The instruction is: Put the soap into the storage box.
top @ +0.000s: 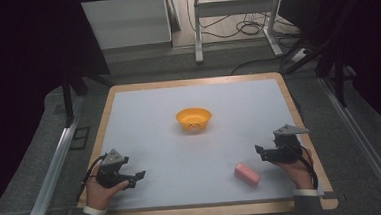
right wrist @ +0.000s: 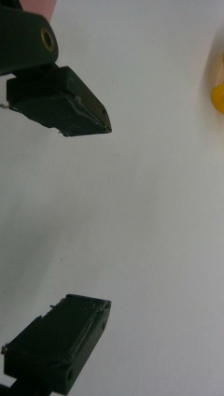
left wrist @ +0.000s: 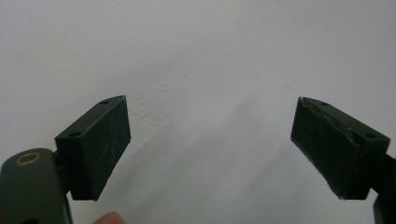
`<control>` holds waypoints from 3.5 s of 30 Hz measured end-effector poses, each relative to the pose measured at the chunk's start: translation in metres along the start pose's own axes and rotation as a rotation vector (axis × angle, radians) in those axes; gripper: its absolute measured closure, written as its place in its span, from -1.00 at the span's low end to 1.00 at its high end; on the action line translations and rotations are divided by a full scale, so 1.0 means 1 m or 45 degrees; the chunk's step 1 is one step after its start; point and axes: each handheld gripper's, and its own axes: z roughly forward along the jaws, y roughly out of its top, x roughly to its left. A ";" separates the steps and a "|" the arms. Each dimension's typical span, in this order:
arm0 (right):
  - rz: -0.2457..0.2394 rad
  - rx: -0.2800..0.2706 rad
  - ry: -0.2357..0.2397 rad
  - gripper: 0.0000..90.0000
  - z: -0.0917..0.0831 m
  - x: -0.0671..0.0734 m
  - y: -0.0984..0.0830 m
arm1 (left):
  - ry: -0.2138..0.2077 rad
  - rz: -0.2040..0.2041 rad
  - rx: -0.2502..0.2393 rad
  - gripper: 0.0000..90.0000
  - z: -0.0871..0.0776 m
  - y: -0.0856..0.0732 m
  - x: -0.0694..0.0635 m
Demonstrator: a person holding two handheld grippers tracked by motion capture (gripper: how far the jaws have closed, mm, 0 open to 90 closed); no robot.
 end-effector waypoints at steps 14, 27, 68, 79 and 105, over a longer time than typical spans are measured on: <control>0.012 0.004 0.008 -0.69 -0.005 -0.001 0.001 | 0.000 -0.002 0.004 -0.72 0.001 0.000 -0.001; 0.016 -0.002 0.050 -0.62 -0.016 0.000 0.015 | -0.004 -0.013 -0.002 -0.72 -0.001 0.000 -0.001; -0.319 0.401 0.289 -0.39 -0.029 0.073 0.050 | -0.021 -0.011 -0.016 -0.72 -0.005 0.000 0.001; -0.359 0.593 0.330 -0.18 -0.012 0.087 0.024 | -0.021 -0.010 -0.013 -0.72 -0.004 0.000 0.001; -0.444 0.662 0.317 0.32 -0.006 0.093 0.020 | -0.021 -0.006 -0.011 -0.72 -0.003 0.000 0.000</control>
